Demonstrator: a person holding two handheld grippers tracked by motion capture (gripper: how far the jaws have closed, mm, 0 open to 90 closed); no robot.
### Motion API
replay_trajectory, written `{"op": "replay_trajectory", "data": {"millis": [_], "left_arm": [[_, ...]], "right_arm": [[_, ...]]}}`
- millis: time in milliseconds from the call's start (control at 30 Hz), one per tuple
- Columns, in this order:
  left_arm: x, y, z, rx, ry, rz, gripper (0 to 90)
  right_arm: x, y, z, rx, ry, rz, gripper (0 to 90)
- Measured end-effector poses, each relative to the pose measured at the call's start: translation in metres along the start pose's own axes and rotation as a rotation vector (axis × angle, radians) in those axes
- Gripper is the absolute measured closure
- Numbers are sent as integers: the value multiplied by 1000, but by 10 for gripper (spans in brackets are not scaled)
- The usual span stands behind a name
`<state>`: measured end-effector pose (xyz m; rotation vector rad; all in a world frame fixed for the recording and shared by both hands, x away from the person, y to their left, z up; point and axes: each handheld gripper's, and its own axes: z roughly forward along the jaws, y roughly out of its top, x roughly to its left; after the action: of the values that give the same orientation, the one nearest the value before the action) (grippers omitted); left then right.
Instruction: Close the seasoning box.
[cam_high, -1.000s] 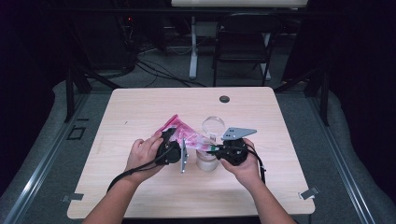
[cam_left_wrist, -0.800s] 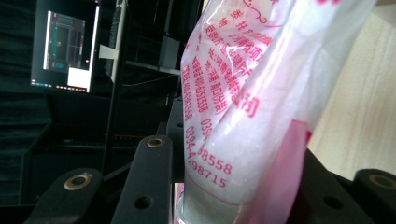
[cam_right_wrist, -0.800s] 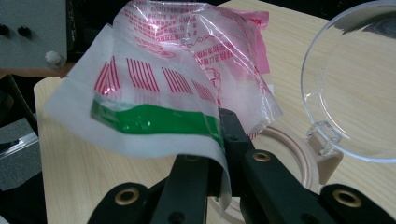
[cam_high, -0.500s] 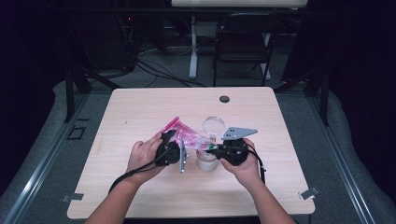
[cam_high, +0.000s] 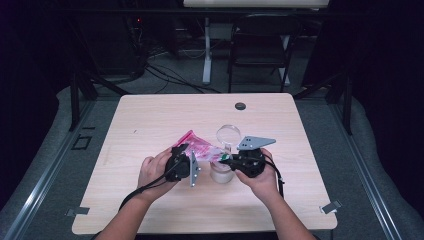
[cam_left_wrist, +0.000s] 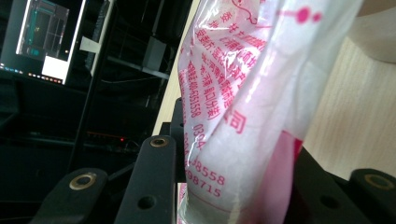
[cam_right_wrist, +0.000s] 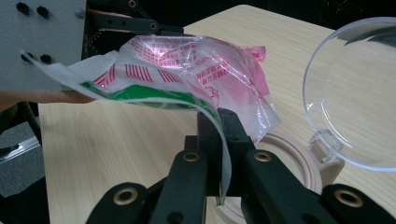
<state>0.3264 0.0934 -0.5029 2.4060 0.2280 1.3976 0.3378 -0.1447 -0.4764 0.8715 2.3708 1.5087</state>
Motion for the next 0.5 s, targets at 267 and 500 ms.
{"op": "replay_trajectory", "data": {"millis": [267,500], "left_arm": [[-4,-6,1,-14,-27,-49,740],[-10,-9,4,-40,-51,-97,743]], "right_arm": [[4,1,2,11,2,-12,876],[5,1,2,11,-4,-19,863]]}}
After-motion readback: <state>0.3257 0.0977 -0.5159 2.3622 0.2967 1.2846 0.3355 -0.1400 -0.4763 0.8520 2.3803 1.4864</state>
